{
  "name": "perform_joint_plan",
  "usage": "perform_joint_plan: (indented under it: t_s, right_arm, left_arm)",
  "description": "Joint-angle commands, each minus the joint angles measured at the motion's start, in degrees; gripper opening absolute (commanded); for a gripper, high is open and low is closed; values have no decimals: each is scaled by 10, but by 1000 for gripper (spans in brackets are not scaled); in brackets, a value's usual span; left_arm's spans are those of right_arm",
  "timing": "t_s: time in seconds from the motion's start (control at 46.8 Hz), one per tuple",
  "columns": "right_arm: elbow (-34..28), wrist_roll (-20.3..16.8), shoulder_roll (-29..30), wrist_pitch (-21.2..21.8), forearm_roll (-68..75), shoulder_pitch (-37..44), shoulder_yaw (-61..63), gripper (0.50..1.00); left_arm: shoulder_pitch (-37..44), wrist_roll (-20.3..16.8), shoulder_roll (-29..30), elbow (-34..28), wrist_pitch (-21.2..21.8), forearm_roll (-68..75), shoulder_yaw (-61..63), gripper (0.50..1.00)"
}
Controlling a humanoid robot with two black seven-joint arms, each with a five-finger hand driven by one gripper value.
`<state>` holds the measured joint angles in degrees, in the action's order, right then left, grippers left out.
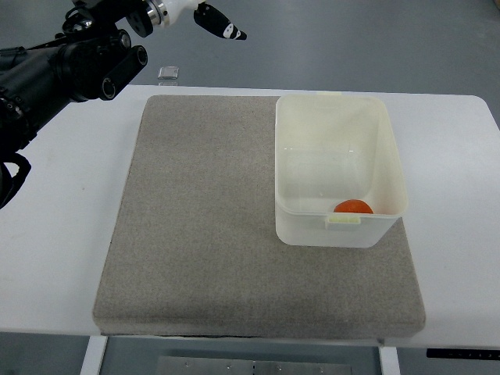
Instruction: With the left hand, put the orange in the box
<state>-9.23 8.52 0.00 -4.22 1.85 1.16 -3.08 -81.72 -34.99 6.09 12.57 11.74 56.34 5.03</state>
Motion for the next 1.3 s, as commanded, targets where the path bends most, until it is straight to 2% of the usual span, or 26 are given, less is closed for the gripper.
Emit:
perform_joint_plan:
  t_s: [0.0,0.214,0.385,0.513,0.663,0.855,1.09,1.197,1.283]
  right_arm:
    - [0,0,0,0,0,0,0,926]
    - [0,0,0,0,1,0,0,926]
    - [0,0,0,0,0,0,0,926]
    - [0,0,0,0,0,0,0,926]
    - [0,0,0,0,0,0,0,926]
    - [0,0,0,0,0,0,0,926]
    - [0,0,0,0,0,0,0,926]
    - [0,0,0,0,0,0,0,926]
    - [0,0,0,0,0,0,0,926]
  left_arm:
    - [7,0,1,-42,-2,-37,2,960]
    - [28,0,-2,-90,-22,-118,-8,960]
    - [32,0,1,-94,-66,-267,-5,958]
    - [47,88,-1,-94,-86,-323,-5,958]
    - [61,156,-5,-91,-91,-341,-7,954]
    - [88,158,-5,-89,-106,-419,-9,954]
    - [117,161,-5,-90,-153,-598,-77,943]
    - [122,176,-6,-91,-145,-613,-99,900]
    - [128,214,-12,-88,-136,-614,-121,872]
